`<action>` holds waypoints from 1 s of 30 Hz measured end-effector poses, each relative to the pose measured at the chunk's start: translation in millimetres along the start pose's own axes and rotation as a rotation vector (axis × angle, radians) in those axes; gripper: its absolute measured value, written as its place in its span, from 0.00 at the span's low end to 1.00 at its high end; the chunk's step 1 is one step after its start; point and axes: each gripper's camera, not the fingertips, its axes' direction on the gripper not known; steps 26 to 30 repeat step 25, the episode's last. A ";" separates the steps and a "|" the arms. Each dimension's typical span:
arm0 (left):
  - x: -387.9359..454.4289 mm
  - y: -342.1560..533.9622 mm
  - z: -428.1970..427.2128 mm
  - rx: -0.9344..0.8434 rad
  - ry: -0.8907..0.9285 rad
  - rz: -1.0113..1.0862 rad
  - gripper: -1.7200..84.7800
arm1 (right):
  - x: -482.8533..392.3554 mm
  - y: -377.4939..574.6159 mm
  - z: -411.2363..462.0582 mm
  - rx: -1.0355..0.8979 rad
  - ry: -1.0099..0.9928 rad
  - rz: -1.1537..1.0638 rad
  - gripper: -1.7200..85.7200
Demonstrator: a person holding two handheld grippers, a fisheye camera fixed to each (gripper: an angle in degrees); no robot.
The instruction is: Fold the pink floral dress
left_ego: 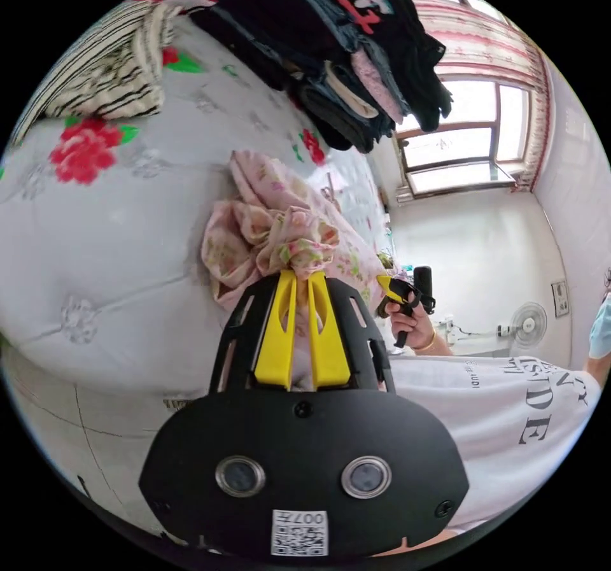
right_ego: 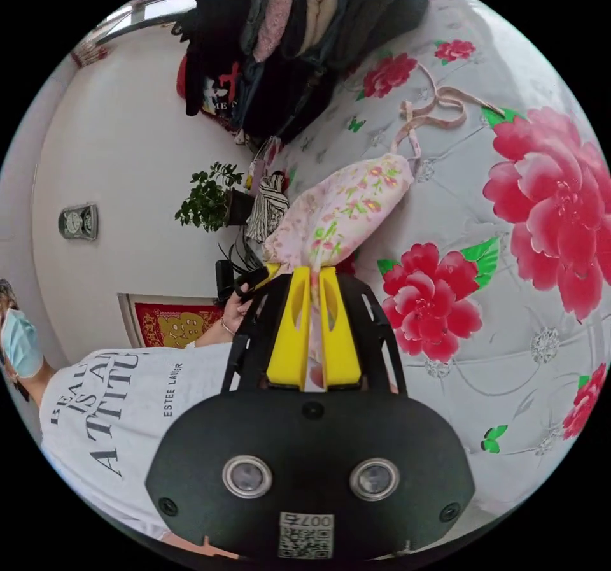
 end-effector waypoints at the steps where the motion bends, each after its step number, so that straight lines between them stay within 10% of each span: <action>1: 8.0 -5.4 5.9 0.001 0.017 0.019 0.02 | -6.3 -3.1 -17.4 0.033 -0.005 -0.015 0.02; 17: 440.3 -164.3 351.5 -0.284 0.411 0.661 0.05 | -104.9 129.3 -435.2 0.877 0.391 -0.168 0.02; 22: 412.8 -139.4 437.2 -0.364 0.235 0.708 0.07 | -23.4 183.6 -444.4 1.020 0.676 0.283 0.04; 30: 314.1 -115.9 443.8 -0.426 0.031 0.661 0.08 | -0.2 203.8 -376.0 1.041 0.810 0.294 0.04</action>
